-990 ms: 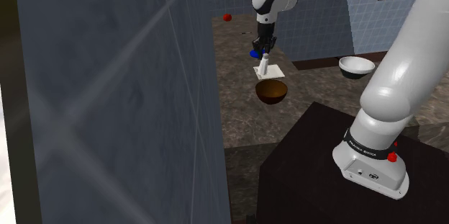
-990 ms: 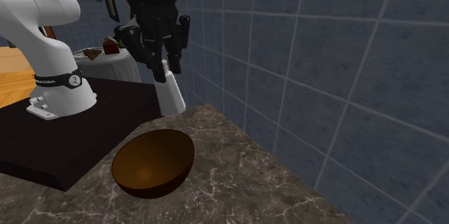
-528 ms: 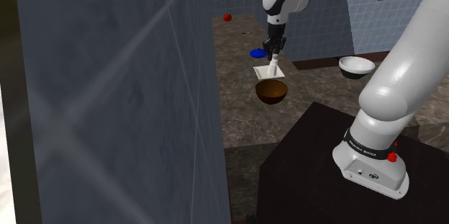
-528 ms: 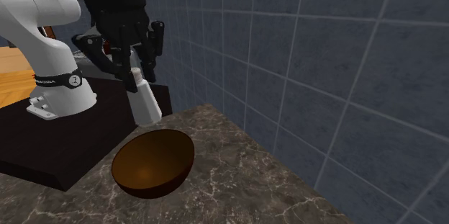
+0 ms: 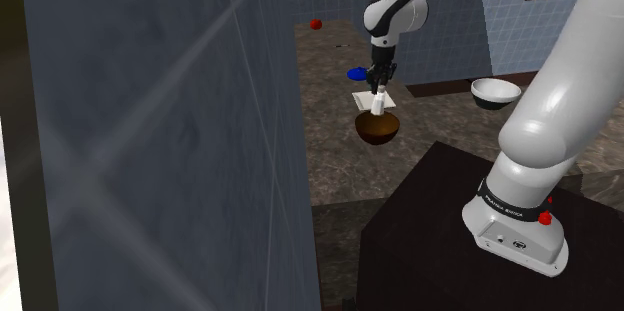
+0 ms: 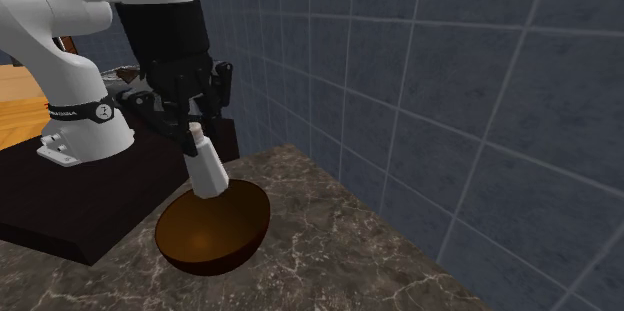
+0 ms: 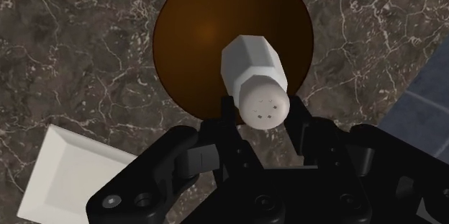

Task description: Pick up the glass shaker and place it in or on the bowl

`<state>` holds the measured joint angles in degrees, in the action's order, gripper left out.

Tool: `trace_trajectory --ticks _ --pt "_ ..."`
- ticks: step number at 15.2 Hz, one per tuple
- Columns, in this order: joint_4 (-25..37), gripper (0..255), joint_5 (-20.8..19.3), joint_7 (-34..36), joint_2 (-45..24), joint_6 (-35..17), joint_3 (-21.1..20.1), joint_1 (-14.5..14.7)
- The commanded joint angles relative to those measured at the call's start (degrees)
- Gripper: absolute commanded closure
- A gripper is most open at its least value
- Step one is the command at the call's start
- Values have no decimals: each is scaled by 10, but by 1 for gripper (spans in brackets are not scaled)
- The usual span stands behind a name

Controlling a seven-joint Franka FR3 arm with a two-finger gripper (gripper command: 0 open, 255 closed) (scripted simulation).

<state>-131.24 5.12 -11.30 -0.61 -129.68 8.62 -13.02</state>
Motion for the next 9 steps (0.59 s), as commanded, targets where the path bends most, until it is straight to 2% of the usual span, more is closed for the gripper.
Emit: trace_trajectory --ticks 1,9 --pt "-6 255 3 -2 -10 -16 0 0" --pt "-22 255 18 -15 -51 -72 -2 0"
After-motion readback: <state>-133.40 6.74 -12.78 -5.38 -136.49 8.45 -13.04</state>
